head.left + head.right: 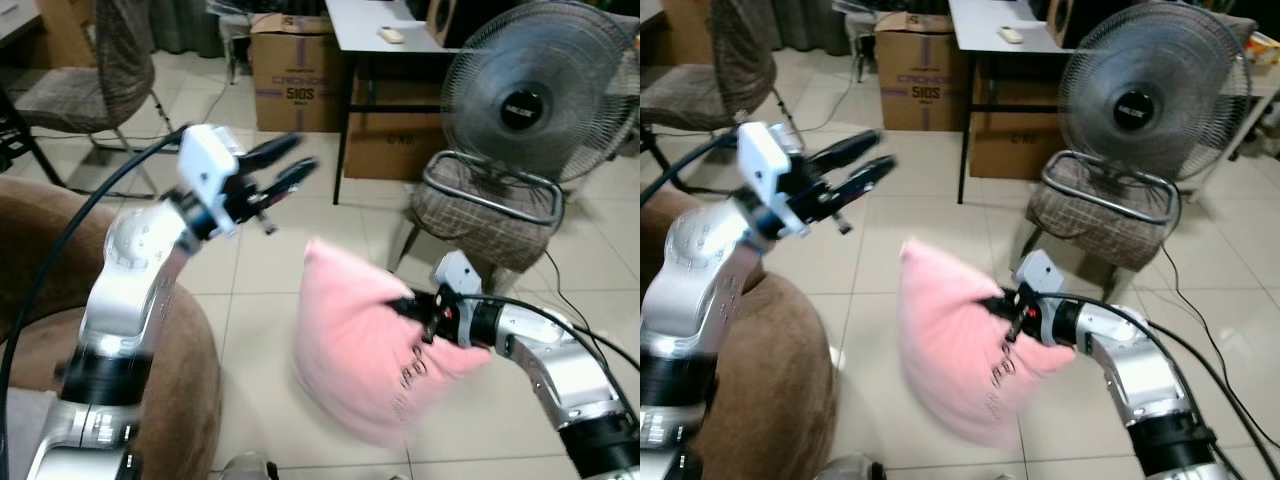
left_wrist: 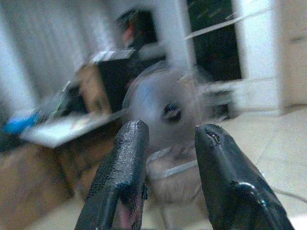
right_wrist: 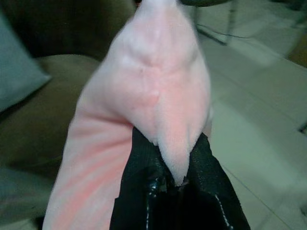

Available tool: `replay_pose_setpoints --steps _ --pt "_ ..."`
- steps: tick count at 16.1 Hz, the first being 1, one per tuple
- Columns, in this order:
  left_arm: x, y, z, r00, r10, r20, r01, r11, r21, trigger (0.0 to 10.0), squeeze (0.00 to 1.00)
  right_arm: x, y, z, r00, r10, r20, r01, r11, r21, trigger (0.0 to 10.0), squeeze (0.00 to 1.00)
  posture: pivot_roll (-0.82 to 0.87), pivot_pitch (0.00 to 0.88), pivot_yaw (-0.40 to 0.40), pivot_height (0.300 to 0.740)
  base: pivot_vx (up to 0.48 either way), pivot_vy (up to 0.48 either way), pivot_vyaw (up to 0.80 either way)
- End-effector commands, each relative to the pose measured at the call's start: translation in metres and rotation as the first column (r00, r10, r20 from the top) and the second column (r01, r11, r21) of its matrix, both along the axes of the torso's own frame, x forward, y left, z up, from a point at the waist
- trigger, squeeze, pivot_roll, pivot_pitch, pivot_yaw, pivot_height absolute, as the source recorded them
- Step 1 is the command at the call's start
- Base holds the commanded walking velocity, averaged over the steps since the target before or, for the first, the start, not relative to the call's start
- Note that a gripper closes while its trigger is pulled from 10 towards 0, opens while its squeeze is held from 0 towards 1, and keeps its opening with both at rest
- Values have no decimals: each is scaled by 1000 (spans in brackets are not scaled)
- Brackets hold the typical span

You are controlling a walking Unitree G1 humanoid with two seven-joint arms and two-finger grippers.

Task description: Move the pillow to the sofa from floor

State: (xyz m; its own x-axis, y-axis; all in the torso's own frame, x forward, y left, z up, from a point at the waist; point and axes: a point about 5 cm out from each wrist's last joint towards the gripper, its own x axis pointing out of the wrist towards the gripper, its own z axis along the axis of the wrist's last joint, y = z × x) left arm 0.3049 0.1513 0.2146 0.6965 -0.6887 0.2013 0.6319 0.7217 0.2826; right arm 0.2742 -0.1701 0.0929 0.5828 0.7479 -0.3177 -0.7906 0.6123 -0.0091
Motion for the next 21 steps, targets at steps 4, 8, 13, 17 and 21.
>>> replay_pose_setpoints --steps 4,8,13,17,21 --pt "-29 45 -69 811 534 -239 -558 829 -42 10000 133 8 -10 7 879 -455 144 460 888 0 10000 0 137 0 -35 740 0 0 0" --pt "-53 39 -98 681 671 -295 -694 719 32 10000 149 4 5 5 783 -605 141 593 796 122 10000 0 160 0 -71 740 0 -84 0" --pt "-50 22 -99 699 664 -266 -671 737 76 10000 153 4 12 7 754 -644 125 624 763 167 10000 0 157 0 -61 740 0 -474 741" --pt "-40 12 -91 732 629 -262 -640 767 54 10000 149 -2 7 7 714 -696 76 671 711 211 10000 0 130 0 -14 740 0 -476 763" --pt "-35 5 -88 761 595 -259 -606 794 45 10000 137 -6 -2 10 680 -730 59 702 673 234 10000 0 103 0 27 740 0 -456 698"
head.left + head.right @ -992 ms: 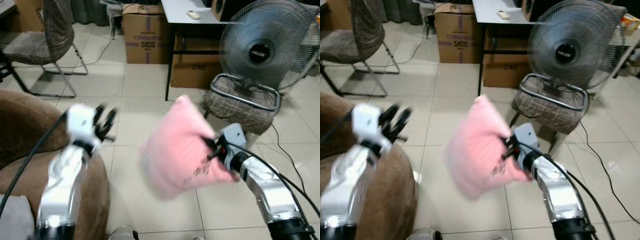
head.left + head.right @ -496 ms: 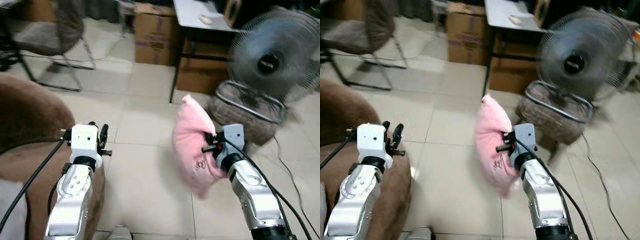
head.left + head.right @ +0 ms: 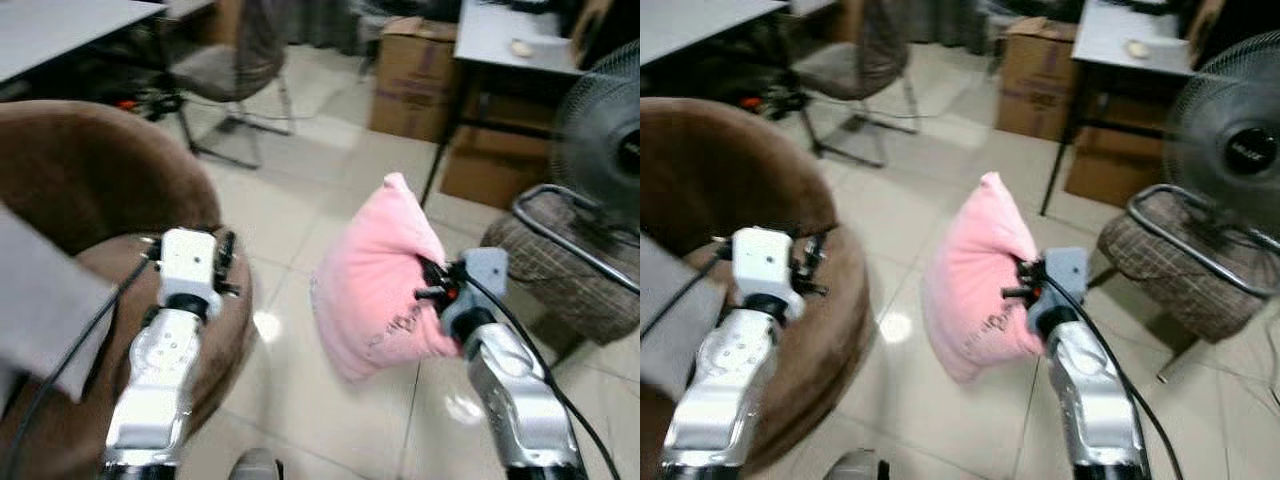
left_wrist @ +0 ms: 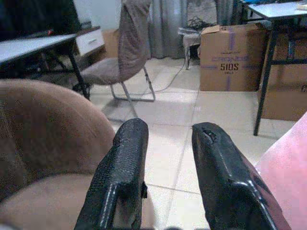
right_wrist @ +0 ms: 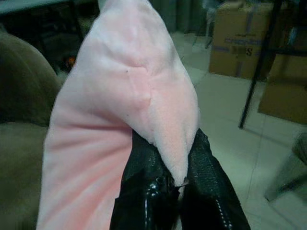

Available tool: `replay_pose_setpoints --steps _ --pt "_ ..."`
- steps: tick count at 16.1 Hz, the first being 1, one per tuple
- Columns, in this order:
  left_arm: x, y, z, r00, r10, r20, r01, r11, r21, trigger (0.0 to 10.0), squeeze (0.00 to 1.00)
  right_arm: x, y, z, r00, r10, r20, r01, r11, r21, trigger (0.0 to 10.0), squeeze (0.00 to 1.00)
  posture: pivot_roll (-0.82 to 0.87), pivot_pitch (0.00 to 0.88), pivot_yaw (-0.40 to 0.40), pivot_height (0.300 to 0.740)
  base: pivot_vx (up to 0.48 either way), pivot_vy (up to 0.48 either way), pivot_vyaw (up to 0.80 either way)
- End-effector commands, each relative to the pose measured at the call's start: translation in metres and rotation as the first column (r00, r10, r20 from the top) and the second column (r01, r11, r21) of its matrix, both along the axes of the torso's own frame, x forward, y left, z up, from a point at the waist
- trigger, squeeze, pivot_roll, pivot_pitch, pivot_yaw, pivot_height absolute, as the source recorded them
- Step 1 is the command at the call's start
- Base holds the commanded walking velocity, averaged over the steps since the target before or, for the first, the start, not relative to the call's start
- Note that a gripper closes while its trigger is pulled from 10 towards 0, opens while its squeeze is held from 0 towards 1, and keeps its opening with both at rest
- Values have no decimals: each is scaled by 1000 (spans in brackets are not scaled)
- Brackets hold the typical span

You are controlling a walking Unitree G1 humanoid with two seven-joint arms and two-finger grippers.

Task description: Move the pillow to the sofa from floor

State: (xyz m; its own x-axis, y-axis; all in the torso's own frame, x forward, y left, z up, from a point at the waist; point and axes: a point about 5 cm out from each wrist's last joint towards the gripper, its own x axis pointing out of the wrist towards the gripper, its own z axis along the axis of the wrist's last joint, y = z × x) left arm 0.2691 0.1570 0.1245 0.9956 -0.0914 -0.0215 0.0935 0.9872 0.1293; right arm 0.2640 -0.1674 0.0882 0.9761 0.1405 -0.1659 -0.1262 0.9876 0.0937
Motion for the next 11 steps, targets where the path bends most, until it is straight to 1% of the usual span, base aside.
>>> replay_pose_setpoints --steps 1,2,5,7,9,10,11 --pt "3 -3 2 1000 -20 -7 20 1000 -8 10000 118 4 -7 17 997 -33 72 30 999 35 10000 0 103 0 27 740 0 0 0" --pt "5 -5 5 999 -46 10 46 999 8 10000 114 3 -7 21 996 -27 80 23 998 58 10000 0 94 0 34 740 0 0 0" --pt "7 -6 7 998 -66 25 66 998 -1 10000 133 1 -6 22 997 -34 76 28 997 78 10000 0 92 0 37 740 0 0 0" --pt "7 -6 8 997 -65 33 65 998 1 10000 133 0 -5 20 997 -34 67 29 996 81 10000 0 93 0 37 740 281 0 0" --pt "7 -3 8 997 -66 30 65 998 13 10000 137 0 -7 21 996 -62 67 55 993 102 10000 0 93 0 37 740 324 0 -800" --pt "7 -1 7 998 -63 28 62 998 15 10000 137 1 -10 21 995 -74 67 67 993 96 10000 0 93 0 37 740 341 0 -569" --pt "7 1 7 998 -56 27 56 998 20 10000 137 1 -12 22 994 -86 70 80 993 85 10000 0 92 0 37 740 345 0 0"
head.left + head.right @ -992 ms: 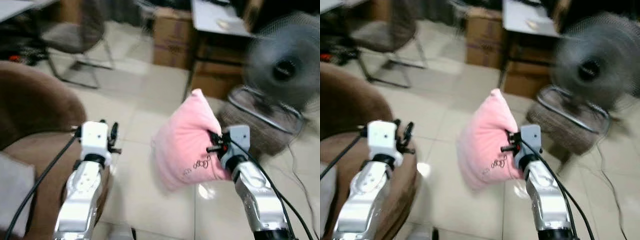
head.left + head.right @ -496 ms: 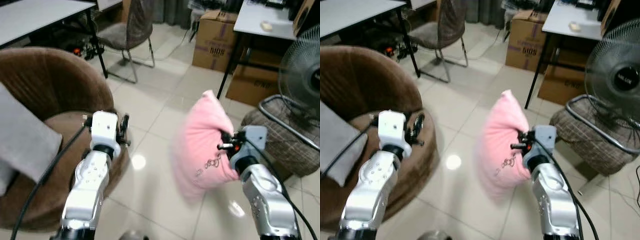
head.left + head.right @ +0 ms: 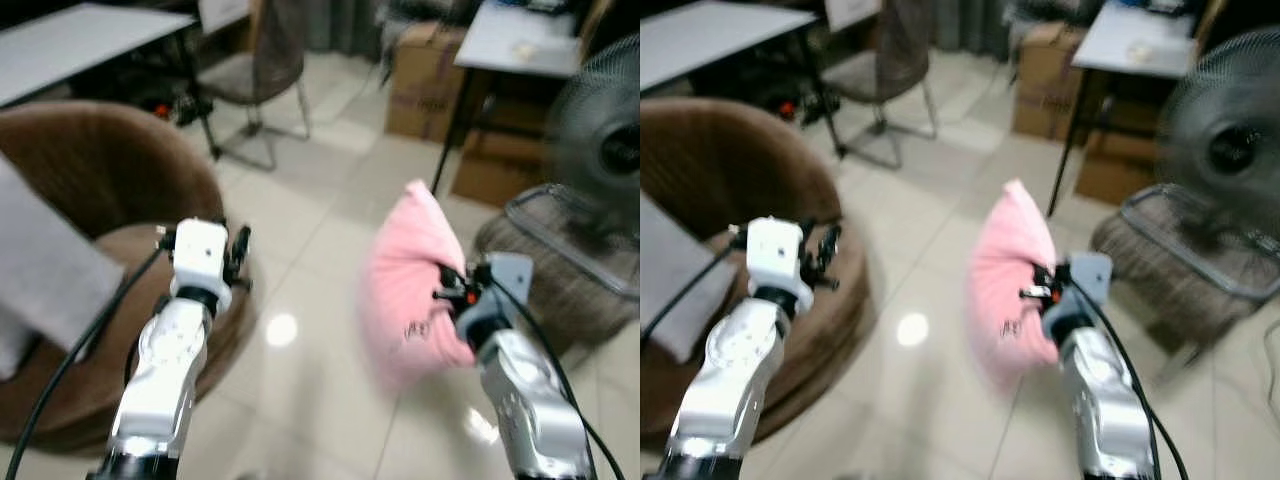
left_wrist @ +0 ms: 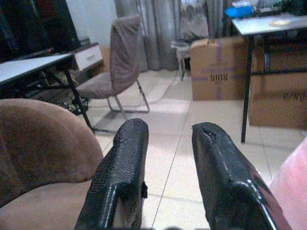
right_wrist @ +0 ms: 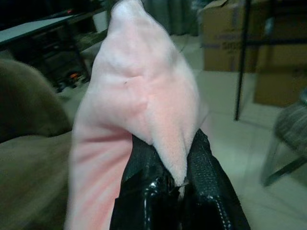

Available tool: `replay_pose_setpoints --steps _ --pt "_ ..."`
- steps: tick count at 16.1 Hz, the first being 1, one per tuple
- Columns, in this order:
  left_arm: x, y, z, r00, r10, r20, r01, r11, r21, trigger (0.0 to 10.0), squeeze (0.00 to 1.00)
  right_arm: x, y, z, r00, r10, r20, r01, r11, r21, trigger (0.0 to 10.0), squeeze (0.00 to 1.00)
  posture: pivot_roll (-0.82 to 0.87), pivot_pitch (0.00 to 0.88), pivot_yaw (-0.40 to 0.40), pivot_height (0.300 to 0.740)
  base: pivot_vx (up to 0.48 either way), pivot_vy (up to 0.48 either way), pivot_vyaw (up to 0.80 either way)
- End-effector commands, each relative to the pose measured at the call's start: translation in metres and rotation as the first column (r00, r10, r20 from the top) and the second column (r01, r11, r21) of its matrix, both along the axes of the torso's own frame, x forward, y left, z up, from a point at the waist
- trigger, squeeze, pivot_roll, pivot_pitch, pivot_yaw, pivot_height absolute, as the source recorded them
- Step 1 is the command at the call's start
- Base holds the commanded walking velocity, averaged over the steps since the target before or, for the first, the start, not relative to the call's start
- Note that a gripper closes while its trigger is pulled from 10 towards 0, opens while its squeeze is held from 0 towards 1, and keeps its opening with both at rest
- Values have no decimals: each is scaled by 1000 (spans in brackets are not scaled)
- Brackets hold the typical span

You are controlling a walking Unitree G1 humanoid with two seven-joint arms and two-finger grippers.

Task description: Move the pillow to the sofa from floor

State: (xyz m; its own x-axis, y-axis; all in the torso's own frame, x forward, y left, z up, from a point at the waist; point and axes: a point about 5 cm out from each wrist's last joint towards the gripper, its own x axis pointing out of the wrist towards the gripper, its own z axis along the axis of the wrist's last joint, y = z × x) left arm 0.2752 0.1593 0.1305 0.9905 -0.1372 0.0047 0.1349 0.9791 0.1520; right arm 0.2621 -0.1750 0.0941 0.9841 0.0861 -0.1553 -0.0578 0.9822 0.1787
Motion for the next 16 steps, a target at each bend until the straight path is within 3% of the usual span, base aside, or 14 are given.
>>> replay_pose_setpoints --steps 1,16 --pt "2 1 0 1000 -3 -1 3 1000 3 10000 137 3 -7 15 997 -37 67 37 999 -2 10000 0 92 0 37 740 345 0 0" --pt "1 9 -2 1000 17 2 -17 1000 3 10000 145 9 -8 15 996 -54 76 58 997 -51 10000 0 97 0 31 740 384 0 0"
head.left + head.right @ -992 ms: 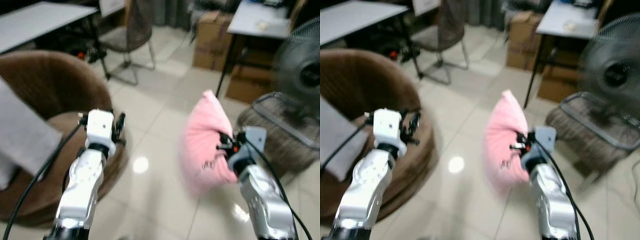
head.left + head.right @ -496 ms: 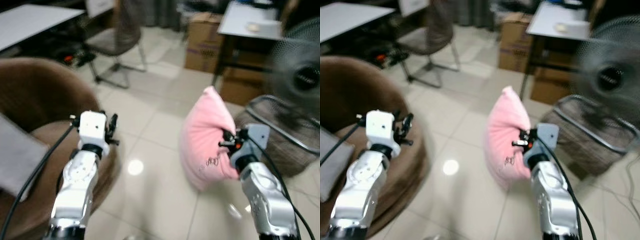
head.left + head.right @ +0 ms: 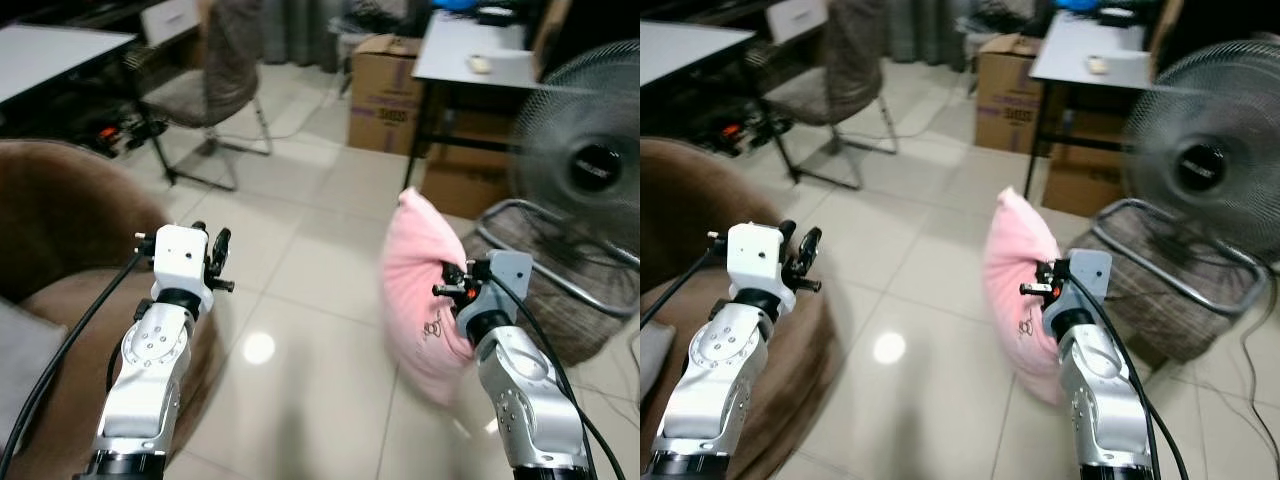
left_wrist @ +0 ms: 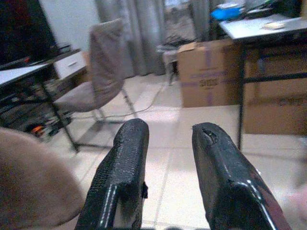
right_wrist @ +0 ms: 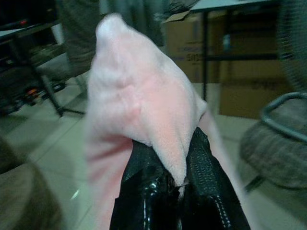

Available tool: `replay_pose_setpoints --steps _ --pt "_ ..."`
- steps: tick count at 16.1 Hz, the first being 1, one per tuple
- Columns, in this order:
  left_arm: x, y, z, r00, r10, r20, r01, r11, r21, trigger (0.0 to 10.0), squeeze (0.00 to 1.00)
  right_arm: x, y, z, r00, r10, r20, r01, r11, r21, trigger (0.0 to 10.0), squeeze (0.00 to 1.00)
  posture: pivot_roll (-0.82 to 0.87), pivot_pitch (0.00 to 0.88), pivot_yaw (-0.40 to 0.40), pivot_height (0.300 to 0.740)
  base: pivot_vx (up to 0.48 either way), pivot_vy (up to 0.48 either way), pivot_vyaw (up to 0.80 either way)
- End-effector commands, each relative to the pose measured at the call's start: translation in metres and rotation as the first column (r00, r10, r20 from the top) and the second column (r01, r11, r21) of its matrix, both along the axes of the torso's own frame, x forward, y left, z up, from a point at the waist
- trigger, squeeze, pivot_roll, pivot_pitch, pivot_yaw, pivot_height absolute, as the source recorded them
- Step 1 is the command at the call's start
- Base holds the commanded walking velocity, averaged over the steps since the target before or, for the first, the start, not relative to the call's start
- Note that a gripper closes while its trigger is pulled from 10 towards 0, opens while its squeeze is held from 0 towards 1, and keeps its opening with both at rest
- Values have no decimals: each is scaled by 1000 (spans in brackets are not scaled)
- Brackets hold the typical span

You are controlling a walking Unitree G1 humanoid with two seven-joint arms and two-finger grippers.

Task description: Move the pillow to the sofa from floor

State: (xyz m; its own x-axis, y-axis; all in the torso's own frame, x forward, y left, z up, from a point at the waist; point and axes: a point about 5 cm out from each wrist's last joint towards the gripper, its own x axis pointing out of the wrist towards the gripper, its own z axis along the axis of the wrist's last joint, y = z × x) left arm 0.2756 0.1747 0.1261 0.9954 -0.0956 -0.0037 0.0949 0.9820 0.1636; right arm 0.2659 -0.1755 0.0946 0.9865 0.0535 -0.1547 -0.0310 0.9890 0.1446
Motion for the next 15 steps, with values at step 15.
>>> replay_pose_setpoints --steps 15 --pt "2 -7 0 1000 -22 1 22 1000 -18 10000 145 9 -5 14 997 8 74 -3 997 -74 10000 0 95 0 30 740 397 0 0"
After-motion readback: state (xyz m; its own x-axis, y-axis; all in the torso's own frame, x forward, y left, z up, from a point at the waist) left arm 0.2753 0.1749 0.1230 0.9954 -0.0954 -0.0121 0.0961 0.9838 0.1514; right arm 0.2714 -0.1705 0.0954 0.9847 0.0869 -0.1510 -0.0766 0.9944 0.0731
